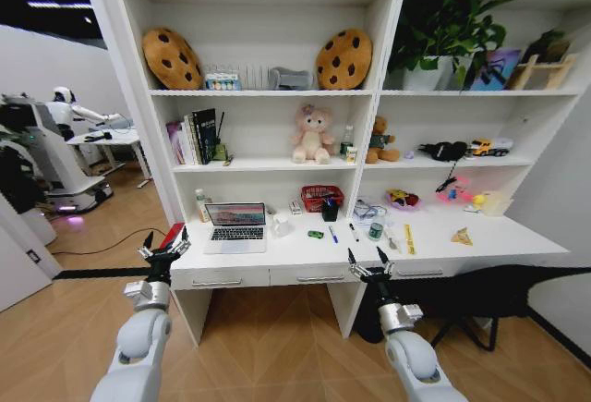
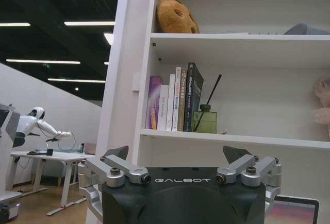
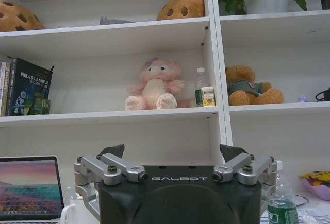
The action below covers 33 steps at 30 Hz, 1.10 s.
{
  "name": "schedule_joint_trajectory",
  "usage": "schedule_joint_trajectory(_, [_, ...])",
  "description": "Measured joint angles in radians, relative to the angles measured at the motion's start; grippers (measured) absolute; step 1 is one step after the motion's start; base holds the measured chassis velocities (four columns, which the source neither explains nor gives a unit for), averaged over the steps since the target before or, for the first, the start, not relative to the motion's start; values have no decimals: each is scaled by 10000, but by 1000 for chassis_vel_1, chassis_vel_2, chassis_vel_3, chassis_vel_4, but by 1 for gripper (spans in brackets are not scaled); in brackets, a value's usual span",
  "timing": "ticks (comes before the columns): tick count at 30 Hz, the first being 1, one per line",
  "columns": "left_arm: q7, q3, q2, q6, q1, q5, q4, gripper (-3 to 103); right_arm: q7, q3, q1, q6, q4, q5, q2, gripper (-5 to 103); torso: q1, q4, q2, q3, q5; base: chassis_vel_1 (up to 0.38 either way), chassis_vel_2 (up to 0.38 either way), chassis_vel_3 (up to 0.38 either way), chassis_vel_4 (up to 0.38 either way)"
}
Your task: Organize the objects on the table.
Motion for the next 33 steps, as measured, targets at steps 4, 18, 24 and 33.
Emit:
schedule_joint_trajectory(4, [0,-2,-3,-2,3,3,-3,100,-3,-3,0,8,-2,4,12,100,-1,0,0,0,0,-28,21,9,-23])
schedule_joint_trajectory(18, [23,18,-33,9,49,6,-44,100,228,41,43,6,-110,-222,29,100,7,3,-3,3,-1,-134,132,138,-141])
schedule_joint_trajectory(24, [24,10,-33,9,52,0,-50,100,263,52,51,8,-126,-248,29,100,7,0,-3,2,0,-72,95,86,-88])
schedule_joint_trajectory(33, [13,52,-69,48,14,-13,-140,100,271,45,1,18,-50,-312,49,100,-2,-1,1,-1,0,-12,8,12,-10])
